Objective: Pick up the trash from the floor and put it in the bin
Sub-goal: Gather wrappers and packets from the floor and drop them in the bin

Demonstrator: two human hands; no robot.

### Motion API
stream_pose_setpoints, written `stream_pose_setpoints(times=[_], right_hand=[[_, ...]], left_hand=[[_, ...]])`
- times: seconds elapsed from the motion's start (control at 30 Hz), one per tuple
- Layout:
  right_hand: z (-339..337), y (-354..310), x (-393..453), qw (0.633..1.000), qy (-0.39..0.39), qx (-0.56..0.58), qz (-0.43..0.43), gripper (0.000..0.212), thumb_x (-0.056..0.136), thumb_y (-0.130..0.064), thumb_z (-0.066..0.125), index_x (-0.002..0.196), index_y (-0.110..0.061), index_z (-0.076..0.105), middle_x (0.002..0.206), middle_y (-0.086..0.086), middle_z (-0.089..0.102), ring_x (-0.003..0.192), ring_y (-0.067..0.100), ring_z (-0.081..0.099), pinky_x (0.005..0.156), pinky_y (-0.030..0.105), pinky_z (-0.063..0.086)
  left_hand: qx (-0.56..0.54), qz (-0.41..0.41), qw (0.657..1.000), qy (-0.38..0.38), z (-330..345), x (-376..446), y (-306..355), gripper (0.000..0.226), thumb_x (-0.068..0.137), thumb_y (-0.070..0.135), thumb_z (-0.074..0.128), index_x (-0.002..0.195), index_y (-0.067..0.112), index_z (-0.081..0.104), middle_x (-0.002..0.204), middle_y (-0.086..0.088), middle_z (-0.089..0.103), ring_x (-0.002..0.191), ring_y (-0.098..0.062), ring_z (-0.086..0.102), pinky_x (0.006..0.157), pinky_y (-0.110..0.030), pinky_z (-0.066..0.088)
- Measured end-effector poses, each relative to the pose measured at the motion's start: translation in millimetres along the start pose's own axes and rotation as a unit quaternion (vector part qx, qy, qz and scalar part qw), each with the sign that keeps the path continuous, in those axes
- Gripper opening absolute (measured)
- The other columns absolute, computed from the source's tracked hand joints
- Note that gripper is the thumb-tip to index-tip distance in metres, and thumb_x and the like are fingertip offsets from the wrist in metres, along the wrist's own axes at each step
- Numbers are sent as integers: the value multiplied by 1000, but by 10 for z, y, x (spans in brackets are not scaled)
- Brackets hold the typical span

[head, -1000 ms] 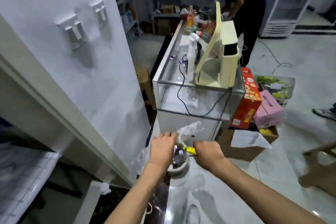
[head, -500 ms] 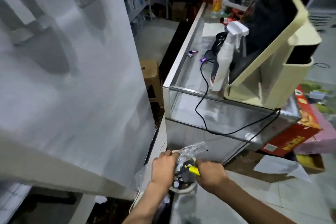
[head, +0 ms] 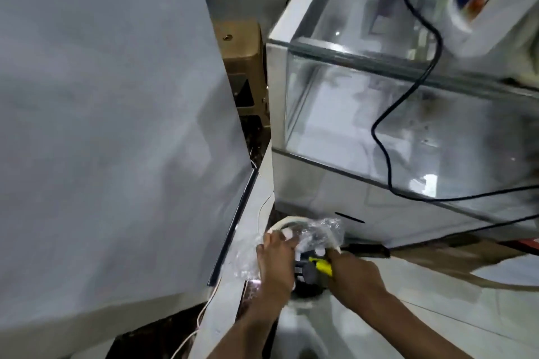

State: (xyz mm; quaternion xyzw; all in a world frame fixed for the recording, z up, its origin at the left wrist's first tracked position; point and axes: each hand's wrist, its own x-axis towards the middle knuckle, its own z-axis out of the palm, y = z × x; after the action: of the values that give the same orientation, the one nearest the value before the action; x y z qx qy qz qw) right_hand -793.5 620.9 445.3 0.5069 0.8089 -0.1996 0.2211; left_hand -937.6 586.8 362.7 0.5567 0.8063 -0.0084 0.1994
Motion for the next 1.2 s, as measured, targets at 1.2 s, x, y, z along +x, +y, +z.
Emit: stream_pose_setpoints(times=[1.2], right_hand=[[1368,-80,1647,975,-132,153,93,65,70,-43,53,129,-17,48,128,8,58,113,31,58,91,37,50]], left_hand=[[-138,35,987,-80,530,546,-641,47,93,20,48,136,38,53,126,-5,61,118,-27,55,88,-37,49]])
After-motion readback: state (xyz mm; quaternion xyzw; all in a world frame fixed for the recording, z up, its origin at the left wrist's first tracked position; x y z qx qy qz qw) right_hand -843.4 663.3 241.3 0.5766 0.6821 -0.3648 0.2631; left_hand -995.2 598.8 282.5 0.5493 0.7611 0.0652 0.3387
